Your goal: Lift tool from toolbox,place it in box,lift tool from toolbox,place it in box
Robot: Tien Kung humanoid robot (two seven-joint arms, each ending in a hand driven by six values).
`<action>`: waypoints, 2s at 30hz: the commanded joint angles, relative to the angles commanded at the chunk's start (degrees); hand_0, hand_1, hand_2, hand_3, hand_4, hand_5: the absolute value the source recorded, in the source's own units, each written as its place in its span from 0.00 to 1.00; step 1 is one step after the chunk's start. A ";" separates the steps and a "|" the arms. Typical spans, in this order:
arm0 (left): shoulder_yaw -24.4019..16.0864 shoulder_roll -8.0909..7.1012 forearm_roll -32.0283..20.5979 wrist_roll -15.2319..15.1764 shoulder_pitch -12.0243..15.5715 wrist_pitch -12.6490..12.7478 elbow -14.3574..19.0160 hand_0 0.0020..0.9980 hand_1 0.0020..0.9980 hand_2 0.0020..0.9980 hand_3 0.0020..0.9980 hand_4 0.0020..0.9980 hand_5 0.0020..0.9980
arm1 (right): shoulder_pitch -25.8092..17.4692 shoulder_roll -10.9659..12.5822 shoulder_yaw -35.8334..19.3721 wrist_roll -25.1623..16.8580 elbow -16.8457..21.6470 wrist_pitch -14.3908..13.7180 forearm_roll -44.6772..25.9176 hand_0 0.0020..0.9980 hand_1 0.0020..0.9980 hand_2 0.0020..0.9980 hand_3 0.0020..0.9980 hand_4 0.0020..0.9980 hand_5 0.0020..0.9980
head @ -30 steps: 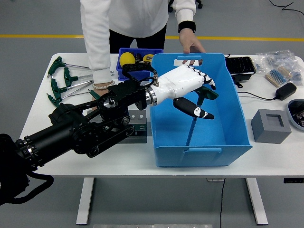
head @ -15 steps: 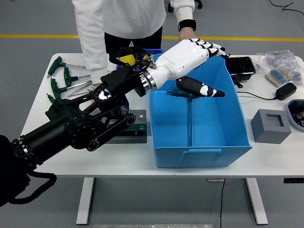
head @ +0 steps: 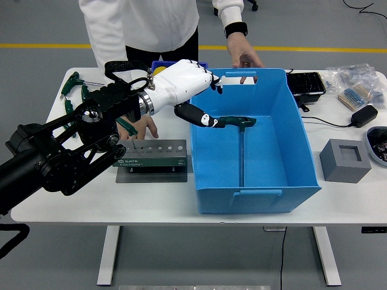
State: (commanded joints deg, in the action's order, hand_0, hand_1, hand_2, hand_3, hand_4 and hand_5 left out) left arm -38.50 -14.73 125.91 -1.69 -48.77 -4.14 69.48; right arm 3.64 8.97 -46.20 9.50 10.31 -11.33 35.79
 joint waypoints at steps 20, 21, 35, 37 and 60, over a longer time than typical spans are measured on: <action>-0.18 -9.39 4.09 4.67 5.10 -13.50 0.08 0.69 0.65 0.63 0.56 1.00 0.93 | -0.06 -0.12 0.25 0.03 0.00 -0.06 -0.40 0.70 0.66 0.75 0.69 0.89 0.84; -0.17 -9.51 4.09 4.64 5.13 -13.61 0.10 0.69 0.65 0.63 0.56 1.00 0.93 | -0.05 -0.12 0.28 0.02 0.00 -0.07 -0.43 0.70 0.66 0.75 0.69 0.89 0.84; 0.94 -10.29 2.95 5.33 4.81 -16.25 1.82 0.69 0.61 0.57 0.47 1.00 0.97 | -0.11 -0.16 0.13 0.17 0.00 -0.04 -0.11 0.71 0.66 0.75 0.68 0.89 0.84; 1.32 -10.37 2.81 5.47 4.74 -16.56 2.27 0.69 0.61 0.57 0.47 1.00 0.97 | -0.14 -0.18 0.10 0.18 0.00 -0.04 -0.09 0.71 0.66 0.75 0.68 0.89 0.84; 3.09 -10.61 4.09 6.31 4.36 -18.04 1.21 0.68 0.54 0.46 0.37 1.00 0.99 | -0.31 -0.26 0.43 0.29 0.00 -0.03 -0.19 0.70 0.66 0.75 0.68 0.89 0.84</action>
State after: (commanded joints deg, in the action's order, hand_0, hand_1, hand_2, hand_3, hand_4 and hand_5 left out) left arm -35.41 -25.34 130.00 4.63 -44.41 -22.18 70.69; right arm 3.32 8.71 -45.77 9.79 10.31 -11.35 35.60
